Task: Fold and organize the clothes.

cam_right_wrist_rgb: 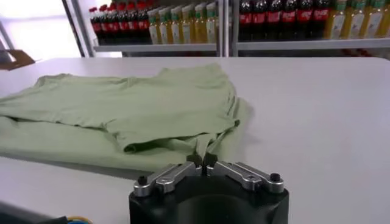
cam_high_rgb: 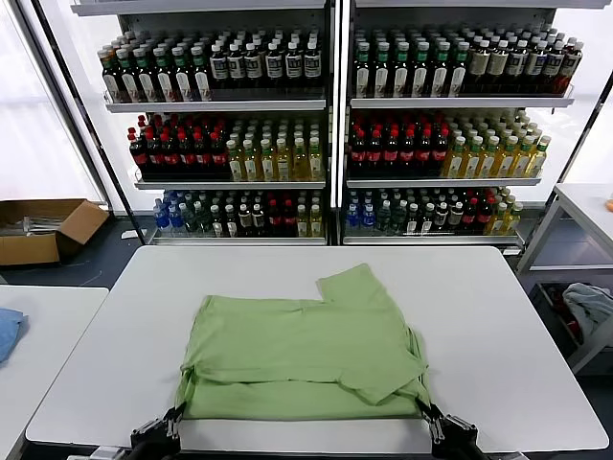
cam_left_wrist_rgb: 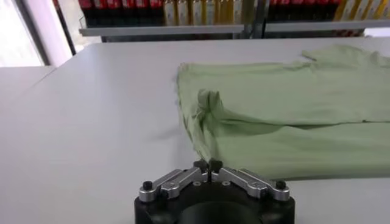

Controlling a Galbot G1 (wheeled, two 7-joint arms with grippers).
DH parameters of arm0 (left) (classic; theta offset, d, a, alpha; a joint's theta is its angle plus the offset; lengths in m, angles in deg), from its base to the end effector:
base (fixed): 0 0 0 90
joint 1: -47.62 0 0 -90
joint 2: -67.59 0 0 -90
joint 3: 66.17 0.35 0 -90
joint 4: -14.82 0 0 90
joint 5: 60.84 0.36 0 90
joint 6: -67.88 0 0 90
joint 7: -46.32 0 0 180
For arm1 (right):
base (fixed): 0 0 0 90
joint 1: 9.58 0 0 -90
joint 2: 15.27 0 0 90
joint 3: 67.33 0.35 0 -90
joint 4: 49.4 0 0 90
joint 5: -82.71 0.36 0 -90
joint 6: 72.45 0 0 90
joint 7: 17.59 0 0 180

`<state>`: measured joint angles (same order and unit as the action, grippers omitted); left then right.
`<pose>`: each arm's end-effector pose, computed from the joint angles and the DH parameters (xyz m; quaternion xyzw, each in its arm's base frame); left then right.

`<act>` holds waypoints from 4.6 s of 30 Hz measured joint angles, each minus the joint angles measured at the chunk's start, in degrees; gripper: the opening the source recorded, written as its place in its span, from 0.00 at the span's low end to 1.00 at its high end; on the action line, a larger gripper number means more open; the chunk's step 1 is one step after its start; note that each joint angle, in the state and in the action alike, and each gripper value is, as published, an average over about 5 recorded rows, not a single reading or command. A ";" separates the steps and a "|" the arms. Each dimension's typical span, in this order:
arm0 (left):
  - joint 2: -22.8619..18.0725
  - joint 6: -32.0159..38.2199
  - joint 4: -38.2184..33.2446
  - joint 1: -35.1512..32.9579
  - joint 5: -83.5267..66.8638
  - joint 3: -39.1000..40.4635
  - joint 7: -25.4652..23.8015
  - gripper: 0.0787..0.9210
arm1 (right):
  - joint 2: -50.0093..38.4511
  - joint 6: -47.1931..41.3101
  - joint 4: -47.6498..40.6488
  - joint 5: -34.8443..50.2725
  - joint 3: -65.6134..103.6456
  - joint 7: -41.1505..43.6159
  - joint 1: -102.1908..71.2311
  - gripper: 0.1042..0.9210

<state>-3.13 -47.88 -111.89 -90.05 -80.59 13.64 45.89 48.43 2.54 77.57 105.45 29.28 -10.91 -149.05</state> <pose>0.1097 0.0927 -0.2843 -0.0330 -0.9514 -0.0177 0.3057 0.1059 -0.0888 -0.2854 0.1482 -0.9587 0.0072 0.2426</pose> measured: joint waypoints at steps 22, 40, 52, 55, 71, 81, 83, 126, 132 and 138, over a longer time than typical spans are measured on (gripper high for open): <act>9.00 -3.63 -4.78 4.93 -11.05 -6.87 -2.07 0.80 | -7.29 -5.87 -7.37 11.06 -2.03 1.35 24.32 0.87; 21.59 -4.19 21.10 36.25 -21.27 10.54 -6.82 0.88 | -6.79 -7.55 -39.64 14.44 -25.34 6.29 65.44 0.88; 20.80 -4.87 34.45 50.29 -22.82 20.07 -5.71 0.88 | -3.50 -6.70 -54.35 14.13 -33.32 9.15 75.50 0.88; 20.22 -5.00 36.39 51.90 -22.72 21.54 -5.46 0.88 | -2.75 -6.49 -56.60 14.03 -34.38 9.34 76.91 0.88; 18.47 -5.23 40.25 54.78 -21.61 25.44 -4.03 0.64 | -1.13 -5.63 -60.20 12.63 -38.48 10.89 78.16 0.58; 18.55 -5.20 40.92 54.83 -21.51 26.38 -4.73 0.30 | 0.34 -5.43 -59.84 12.65 -39.15 10.46 77.50 0.23; 18.65 -5.19 41.07 54.86 -21.51 26.50 -4.88 0.23 | 0.58 -5.46 -59.56 12.78 -39.04 10.36 77.20 0.15; 21.54 -3.03 18.05 38.33 -21.23 13.76 -1.00 0.02 | -5.50 -7.20 -20.27 26.00 -17.30 2.48 47.67 0.00; 20.93 -2.80 12.83 31.64 -20.94 9.92 -0.44 0.02 | -5.66 -7.33 -12.75 25.48 -12.13 2.18 38.46 0.00; 19.66 -2.29 8.11 23.90 -20.01 6.68 -0.34 0.02 | -4.90 -6.48 -8.67 21.38 -8.08 2.90 28.39 0.00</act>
<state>16.52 -50.17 -103.77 -66.16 -100.61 20.31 45.55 43.53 -3.94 68.90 126.83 21.20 -8.01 -120.67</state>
